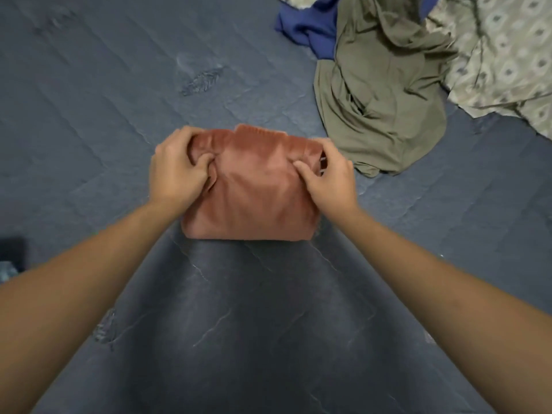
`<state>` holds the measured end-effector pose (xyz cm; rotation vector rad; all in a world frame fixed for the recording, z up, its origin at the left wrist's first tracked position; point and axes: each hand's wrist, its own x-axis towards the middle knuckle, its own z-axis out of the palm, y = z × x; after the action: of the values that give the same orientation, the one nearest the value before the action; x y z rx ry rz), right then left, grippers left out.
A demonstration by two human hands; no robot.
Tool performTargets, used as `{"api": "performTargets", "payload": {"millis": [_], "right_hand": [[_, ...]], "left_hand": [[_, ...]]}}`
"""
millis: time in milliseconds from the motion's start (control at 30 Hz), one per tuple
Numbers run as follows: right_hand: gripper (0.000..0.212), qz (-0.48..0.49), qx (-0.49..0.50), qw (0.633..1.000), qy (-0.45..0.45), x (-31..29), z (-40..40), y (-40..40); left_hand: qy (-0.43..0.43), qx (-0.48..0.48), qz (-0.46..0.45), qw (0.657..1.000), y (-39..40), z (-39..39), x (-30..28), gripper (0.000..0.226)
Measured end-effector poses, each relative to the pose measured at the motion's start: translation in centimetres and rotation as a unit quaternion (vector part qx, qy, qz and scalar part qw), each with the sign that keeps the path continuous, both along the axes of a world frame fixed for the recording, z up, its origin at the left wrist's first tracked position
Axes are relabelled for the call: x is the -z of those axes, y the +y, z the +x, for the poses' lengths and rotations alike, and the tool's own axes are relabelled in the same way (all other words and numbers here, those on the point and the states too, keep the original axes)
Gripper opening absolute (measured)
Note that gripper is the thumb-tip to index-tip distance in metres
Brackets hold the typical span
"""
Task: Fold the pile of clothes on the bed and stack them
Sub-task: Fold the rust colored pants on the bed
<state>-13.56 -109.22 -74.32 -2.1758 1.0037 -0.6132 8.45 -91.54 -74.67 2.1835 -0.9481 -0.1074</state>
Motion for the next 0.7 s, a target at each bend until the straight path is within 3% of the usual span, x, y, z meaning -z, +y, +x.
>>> {"api": "performTargets", "payload": {"millis": [100,167,233,267,333,400,533,700], "right_hand": [[0.060,-0.119,0.051,0.991,0.029,1.0,2.3,0.1],[0.059,-0.196,-0.023,0.978,0.068,2.0,3.3,2.1],[0.057,-0.195,-0.101,0.964,0.150,3.7,4.0,3.8],[0.057,-0.176,-0.108,0.960,0.188,4.7,4.3,4.0],[0.058,-0.145,-0.093,0.961,0.215,6.3,5.0,3.3],[0.059,-0.136,-0.083,0.966,0.205,7.7,5.4,2.6],[0.063,-0.119,-0.061,0.974,0.184,10.3,5.6,2.7],[0.068,-0.115,-0.041,0.976,0.183,11.9,6.7,2.1]], "left_hand": [[0.055,-0.046,0.016,0.997,-3.8,1.8,0.8,0.031],[0.150,-0.105,-0.004,0.983,-4.9,1.6,1.3,0.033],[0.195,-0.138,-0.010,0.971,-4.5,0.1,1.6,0.044],[0.158,-0.117,-0.004,0.981,-3.7,-1.0,1.9,0.052],[-0.004,0.015,0.037,0.999,-1.4,-2.8,3.0,0.061],[-0.091,0.137,0.108,0.981,0.3,-3.3,5.3,0.060],[-0.006,0.115,0.173,0.978,-0.4,-1.8,10.0,0.067],[-0.023,0.107,0.185,0.977,-1.5,-1.2,13.1,0.074]]}}
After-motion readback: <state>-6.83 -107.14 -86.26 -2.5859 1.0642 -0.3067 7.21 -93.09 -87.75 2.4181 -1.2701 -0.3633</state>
